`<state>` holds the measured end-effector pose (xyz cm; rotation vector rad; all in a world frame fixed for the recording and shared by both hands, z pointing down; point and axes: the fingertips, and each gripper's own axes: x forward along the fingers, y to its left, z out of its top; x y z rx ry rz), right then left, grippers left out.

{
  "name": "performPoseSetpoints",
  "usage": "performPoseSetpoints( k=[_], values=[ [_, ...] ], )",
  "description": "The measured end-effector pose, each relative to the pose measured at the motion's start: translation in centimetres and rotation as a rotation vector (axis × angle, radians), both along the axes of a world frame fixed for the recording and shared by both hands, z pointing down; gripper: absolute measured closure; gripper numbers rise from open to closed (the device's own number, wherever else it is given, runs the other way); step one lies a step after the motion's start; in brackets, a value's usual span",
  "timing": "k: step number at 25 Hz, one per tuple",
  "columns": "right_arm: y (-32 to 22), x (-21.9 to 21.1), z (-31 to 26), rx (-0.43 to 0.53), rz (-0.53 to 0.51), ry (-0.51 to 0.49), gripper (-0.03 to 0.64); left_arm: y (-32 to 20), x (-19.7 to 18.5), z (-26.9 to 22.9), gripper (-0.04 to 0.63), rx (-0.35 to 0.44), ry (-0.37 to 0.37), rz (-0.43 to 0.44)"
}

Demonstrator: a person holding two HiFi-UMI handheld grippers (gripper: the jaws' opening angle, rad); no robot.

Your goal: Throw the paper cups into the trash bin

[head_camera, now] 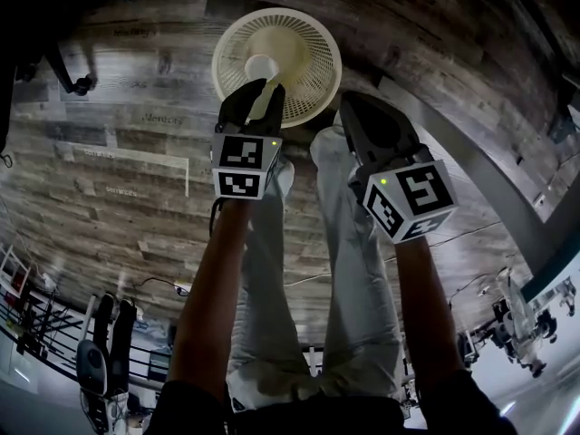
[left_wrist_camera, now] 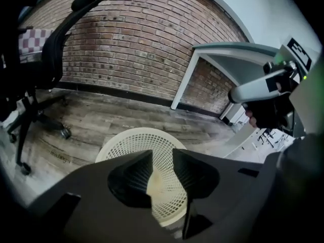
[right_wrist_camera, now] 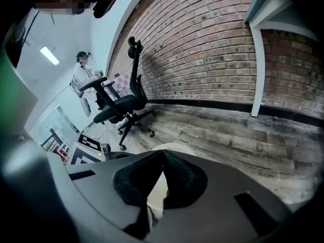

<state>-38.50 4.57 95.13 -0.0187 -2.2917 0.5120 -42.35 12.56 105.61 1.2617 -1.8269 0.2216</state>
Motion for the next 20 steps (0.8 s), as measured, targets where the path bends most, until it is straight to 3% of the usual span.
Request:
performPoseSetpoints(
  k=[1,6,14,20],
  values=[
    [0.0,0.0,0.0,0.005,-0.008,0.001,0.612,0.0,0.0,-0.2,0.457,0.012,0.009,-0.010],
    [-0.2,-0.4,-0.2,0.018,-0.015,0.002,0.612,0.4,0.6,-0.5,0.454,0.011,0.033,0.022],
    [-0.3,-0.9,-1.6,0.037,-0.034,-0.005,0.612,0.3,0.8,-2.2,0.559,0.020,0.035,0.040],
    [-0.7,-1.3,-3.2,0.047,-0.039,-0.014,0.612,0.0,0.2,-4.7,0.586,0.051,0.022,0.045]
  ],
)
